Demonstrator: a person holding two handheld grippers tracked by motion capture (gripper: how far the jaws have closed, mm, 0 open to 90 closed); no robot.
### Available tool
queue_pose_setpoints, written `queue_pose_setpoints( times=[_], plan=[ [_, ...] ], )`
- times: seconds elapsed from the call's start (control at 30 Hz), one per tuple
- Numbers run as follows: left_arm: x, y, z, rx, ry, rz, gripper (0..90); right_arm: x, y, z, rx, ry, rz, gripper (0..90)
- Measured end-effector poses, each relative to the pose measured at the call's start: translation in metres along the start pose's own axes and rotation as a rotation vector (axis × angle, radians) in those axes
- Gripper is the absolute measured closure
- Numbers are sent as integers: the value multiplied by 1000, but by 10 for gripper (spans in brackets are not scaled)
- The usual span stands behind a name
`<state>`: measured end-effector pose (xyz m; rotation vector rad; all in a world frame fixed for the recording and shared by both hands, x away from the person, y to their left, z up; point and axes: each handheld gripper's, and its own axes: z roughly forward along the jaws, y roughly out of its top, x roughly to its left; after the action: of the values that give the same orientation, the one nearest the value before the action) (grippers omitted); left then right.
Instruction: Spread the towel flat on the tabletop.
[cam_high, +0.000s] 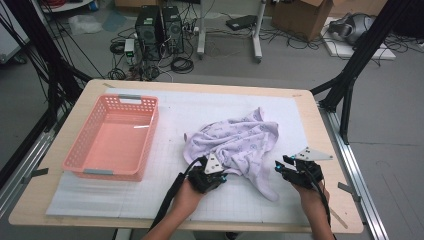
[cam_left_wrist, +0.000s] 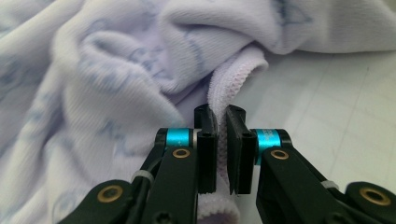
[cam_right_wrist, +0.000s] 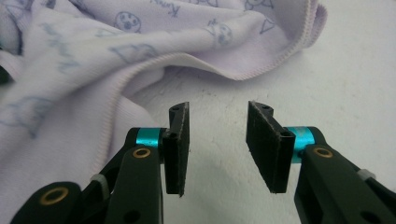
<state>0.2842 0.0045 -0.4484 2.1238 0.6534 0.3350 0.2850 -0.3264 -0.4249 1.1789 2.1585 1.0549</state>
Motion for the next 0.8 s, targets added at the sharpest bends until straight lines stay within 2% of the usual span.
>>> queue_pose_setpoints(
  times=[0.13,0.27,0.37,0.5,0.6,0.7,0.8],
  plan=[
    [11,-15,-32,-21,47,-28,838,4,-5,-7,-8,15,19,595],
    [25,-34,-67,-64,101,-87,837,14,-11,-13,-12,39,32,596],
    [29,-48,-82,-100,116,-125,835,26,-16,-14,-14,70,42,601],
    [25,-62,-88,-135,120,-136,832,43,-15,-15,-23,120,32,604],
    [20,-63,-86,-121,116,-116,831,60,-9,-11,-35,169,0,595],
    [19,-61,-85,-129,105,-117,829,76,-2,4,-21,209,-47,577],
    [22,-60,-84,-134,102,-127,828,87,2,25,20,218,-81,587]
  ],
)
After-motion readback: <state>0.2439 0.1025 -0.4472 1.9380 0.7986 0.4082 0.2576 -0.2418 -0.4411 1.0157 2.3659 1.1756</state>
